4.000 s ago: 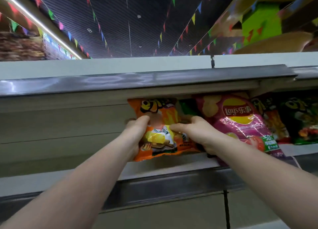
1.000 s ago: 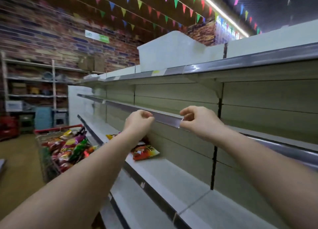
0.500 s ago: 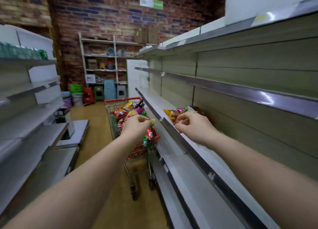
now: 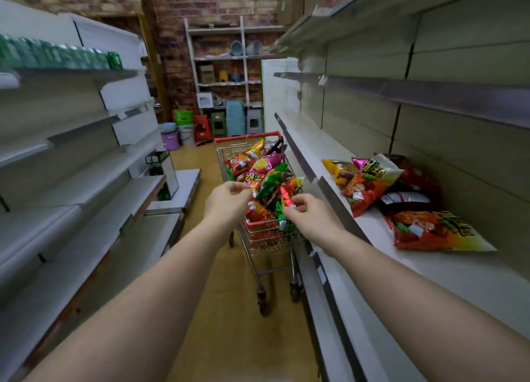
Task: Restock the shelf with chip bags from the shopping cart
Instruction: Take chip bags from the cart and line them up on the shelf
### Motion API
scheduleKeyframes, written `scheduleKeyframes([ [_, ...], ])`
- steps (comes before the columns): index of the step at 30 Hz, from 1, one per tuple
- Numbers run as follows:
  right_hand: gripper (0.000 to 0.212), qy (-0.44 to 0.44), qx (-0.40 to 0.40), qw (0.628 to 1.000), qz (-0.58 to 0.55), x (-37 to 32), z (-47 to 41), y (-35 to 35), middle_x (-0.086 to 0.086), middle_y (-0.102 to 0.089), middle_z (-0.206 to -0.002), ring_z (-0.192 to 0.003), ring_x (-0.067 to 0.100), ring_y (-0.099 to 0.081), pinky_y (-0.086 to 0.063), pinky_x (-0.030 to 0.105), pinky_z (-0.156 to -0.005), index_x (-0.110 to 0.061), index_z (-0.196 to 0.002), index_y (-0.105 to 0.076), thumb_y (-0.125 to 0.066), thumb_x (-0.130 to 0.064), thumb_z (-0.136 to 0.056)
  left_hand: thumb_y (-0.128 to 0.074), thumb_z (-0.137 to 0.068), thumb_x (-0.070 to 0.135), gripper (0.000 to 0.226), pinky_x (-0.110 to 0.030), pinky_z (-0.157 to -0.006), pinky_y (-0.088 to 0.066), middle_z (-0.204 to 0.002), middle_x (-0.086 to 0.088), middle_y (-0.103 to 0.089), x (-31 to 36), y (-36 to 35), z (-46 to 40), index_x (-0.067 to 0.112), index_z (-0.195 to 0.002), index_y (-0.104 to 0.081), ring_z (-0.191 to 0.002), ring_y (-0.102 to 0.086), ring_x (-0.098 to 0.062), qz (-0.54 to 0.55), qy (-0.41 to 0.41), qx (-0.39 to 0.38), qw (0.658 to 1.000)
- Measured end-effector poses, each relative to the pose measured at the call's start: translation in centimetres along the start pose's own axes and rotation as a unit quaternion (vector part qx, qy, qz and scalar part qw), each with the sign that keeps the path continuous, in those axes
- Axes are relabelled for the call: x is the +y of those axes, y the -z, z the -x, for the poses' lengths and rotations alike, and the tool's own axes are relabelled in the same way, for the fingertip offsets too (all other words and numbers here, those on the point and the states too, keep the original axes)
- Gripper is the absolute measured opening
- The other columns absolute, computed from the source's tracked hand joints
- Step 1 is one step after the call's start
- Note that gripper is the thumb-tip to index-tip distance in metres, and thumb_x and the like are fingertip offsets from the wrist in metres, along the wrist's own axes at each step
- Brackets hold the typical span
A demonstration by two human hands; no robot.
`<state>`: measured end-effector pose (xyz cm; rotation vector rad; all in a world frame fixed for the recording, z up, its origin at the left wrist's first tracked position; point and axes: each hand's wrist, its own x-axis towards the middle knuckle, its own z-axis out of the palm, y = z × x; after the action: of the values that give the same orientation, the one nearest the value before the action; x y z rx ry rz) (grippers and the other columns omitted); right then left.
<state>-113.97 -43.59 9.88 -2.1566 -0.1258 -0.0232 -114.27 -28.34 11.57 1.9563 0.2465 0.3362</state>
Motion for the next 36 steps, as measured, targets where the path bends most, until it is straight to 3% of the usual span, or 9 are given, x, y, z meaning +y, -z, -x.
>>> scheduleKeyframes([
  [6, 0.048, -0.028, -0.021, 0.998, -0.048, 2.3, -8.5, -2.6, 0.007, -0.051, -0.132, -0.111, 0.021, -0.052, -0.045, 0.032, -0.083, -0.015, -0.135, -0.045, -0.054, -0.036, -0.093, -0.052, -0.095, 0.024, 0.006, -0.023, -0.058, -0.042, -0.091, 0.005, -0.057, -2.8, -2.2, -5.8, 0.022, -0.101, -0.054, -0.082, -0.058, -0.01, 0.035, 0.048, 0.002, 0.998],
  [12, 0.049, -0.057, -0.024, 0.997, -0.048, 4.2, -17.9, -6.2, 0.007, -0.05, -0.133, -0.118, 0.023, -0.049, -0.044, 0.037, -0.096, -0.014, -0.135, -0.045, -0.055, -0.035, -0.092, -0.051, -0.096, 0.022, 0.007, -0.022, -0.058, -0.042, -0.086, 0.006, -0.056, -6.6, -3.1, -15.2, 0.02, -0.102, -0.054, -0.077, -0.057, -0.009, 0.054, 0.076, 0.001, 0.996],
  [23, 0.05, -0.146, 0.011, 0.988, -0.054, 5.5, -36.8, -11.2, 0.007, -0.049, -0.137, -0.123, 0.025, -0.047, -0.04, 0.039, -0.102, -0.012, -0.135, -0.045, -0.056, -0.034, -0.091, -0.05, -0.097, 0.021, 0.01, -0.025, -0.065, -0.048, -0.087, 0.003, -0.058, -11.2, -5.3, -35.7, 0.016, -0.103, -0.056, -0.076, -0.057, -0.01, 0.078, 0.134, -0.055, 0.986],
  [27, 0.051, -0.188, 0.013, 0.981, -0.056, 8.0, -42.1, -12.3, 0.007, -0.048, -0.137, -0.124, 0.025, -0.047, -0.04, 0.038, -0.099, -0.014, -0.136, -0.044, -0.057, -0.035, -0.091, -0.05, -0.098, 0.019, 0.01, -0.017, -0.05, -0.048, -0.086, -0.001, -0.061, -13.1, -8.4, -40.7, 0.013, -0.103, -0.055, -0.067, -0.058, -0.008, 0.075, 0.168, -0.104, 0.977],
  [31, 0.055, -0.201, 0.031, 0.978, -0.054, 10.3, -48.6, -13.1, 0.008, -0.049, -0.136, -0.121, 0.026, -0.048, -0.04, 0.033, -0.094, -0.012, -0.137, -0.042, -0.058, -0.034, -0.09, -0.053, -0.096, 0.023, 0.009, -0.027, -0.066, -0.048, -0.104, -0.014, -0.064, -15.5, -12.1, -46.0, 0.016, -0.091, -0.058, -0.083, -0.059, -0.02, 0.047, 0.2, -0.123, 0.971],
  [36, 0.06, -0.229, 0.042, 0.972, -0.042, 13.2, -56.9, -13.9, 0.01, -0.053, -0.131, -0.118, 0.03, -0.051, -0.041, 0.036, -0.097, -0.011, -0.137, -0.04, -0.061, -0.037, -0.086, -0.055, -0.094, 0.025, 0.023, -0.029, -0.068, -0.047, -0.09, -0.008, -0.06, -17.8, -16.2, -53.3, 0.009, -0.11, -0.059, -0.072, -0.056, -0.019, 0.008, 0.214, -0.113, 0.97],
])
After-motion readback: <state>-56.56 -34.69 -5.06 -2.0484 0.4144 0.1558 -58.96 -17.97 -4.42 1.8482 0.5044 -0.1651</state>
